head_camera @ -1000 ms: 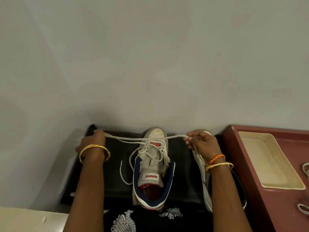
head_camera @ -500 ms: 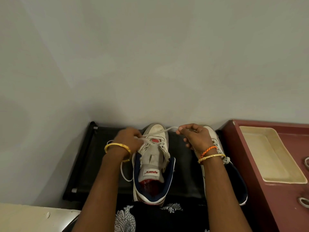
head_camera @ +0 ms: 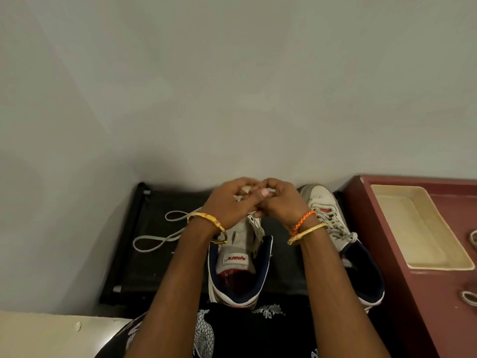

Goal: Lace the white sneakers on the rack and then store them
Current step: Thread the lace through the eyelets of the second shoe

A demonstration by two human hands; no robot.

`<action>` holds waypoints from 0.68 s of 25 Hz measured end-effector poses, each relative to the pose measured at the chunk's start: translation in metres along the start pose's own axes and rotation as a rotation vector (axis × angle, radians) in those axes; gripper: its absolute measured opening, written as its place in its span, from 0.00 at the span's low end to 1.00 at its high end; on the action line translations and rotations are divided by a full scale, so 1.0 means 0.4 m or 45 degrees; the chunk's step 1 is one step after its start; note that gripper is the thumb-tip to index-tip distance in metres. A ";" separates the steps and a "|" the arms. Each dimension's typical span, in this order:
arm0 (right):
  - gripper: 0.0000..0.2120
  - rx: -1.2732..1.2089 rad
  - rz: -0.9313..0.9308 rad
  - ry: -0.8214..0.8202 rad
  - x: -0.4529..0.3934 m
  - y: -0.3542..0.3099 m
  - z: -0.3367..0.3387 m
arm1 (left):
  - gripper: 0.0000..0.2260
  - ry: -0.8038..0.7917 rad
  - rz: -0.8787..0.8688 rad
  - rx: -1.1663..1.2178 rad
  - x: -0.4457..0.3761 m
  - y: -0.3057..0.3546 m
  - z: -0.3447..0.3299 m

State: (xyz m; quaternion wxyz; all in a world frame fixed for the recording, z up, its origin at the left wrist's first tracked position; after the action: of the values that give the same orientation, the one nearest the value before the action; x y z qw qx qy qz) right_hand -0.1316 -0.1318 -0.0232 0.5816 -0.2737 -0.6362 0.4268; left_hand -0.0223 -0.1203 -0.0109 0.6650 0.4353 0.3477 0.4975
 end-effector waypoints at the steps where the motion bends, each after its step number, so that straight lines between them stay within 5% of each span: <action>1: 0.07 0.012 -0.019 0.045 -0.003 0.011 0.012 | 0.14 -0.037 -0.018 -0.112 -0.003 -0.012 -0.009; 7: 0.05 -0.139 -0.098 -0.028 -0.031 0.043 0.033 | 0.07 0.158 0.056 -0.028 0.001 -0.094 0.062; 11: 0.07 -0.113 -0.152 -0.077 -0.032 0.046 0.024 | 0.05 0.100 0.048 -0.003 0.005 -0.108 0.043; 17: 0.05 -0.069 -0.153 0.259 -0.029 0.057 0.058 | 0.03 0.157 0.144 -0.174 -0.005 -0.129 0.034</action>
State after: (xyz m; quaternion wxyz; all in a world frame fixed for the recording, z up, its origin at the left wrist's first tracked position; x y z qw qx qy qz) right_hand -0.1555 -0.1357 -0.0480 0.6601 -0.2926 -0.6004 0.3437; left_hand 0.0078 -0.1319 -0.0532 0.6414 0.3763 0.3282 0.5825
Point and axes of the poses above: each hand's wrist, its own x-axis away from the middle knuckle, its own z-axis out of the back of the hand, y = z × x, the point moved 7 cm from there along -x, towards the middle knuckle, and after that the axes turned 12 degrees about -z, right-handed, at the moved point
